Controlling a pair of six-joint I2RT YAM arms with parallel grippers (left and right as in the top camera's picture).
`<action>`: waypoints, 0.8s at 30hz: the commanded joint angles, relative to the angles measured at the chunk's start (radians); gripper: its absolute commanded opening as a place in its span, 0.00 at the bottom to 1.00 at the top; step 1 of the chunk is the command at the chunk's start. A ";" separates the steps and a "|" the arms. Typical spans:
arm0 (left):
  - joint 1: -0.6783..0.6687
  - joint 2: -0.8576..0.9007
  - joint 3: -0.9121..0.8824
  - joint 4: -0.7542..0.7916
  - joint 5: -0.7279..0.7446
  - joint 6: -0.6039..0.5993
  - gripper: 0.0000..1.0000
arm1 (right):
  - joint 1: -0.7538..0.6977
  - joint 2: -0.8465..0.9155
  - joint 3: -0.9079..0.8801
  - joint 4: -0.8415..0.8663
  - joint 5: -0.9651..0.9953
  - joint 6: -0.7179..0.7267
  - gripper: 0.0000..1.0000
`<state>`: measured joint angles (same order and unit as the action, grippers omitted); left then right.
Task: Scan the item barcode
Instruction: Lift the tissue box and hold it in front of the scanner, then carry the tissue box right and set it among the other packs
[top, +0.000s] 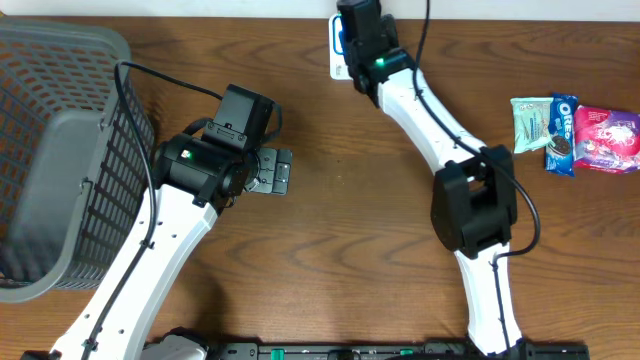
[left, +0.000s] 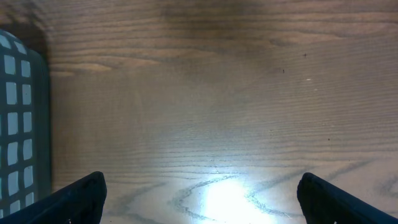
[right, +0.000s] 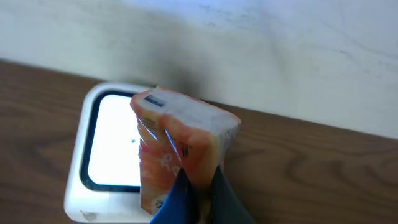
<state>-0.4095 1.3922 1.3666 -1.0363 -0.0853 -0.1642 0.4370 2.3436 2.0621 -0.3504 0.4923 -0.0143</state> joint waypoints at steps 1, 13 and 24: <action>0.000 0.003 -0.002 -0.003 -0.009 -0.013 0.98 | 0.016 0.023 0.027 -0.004 0.056 -0.069 0.01; 0.000 0.003 -0.002 -0.003 -0.009 -0.013 0.98 | -0.111 0.022 0.129 -0.293 0.395 0.055 0.01; 0.000 0.003 -0.002 -0.003 -0.009 -0.013 0.98 | -0.438 0.022 0.120 -0.729 0.330 0.227 0.01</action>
<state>-0.4095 1.3922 1.3666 -1.0370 -0.0853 -0.1642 0.0593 2.3650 2.1784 -1.0447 0.8700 0.1326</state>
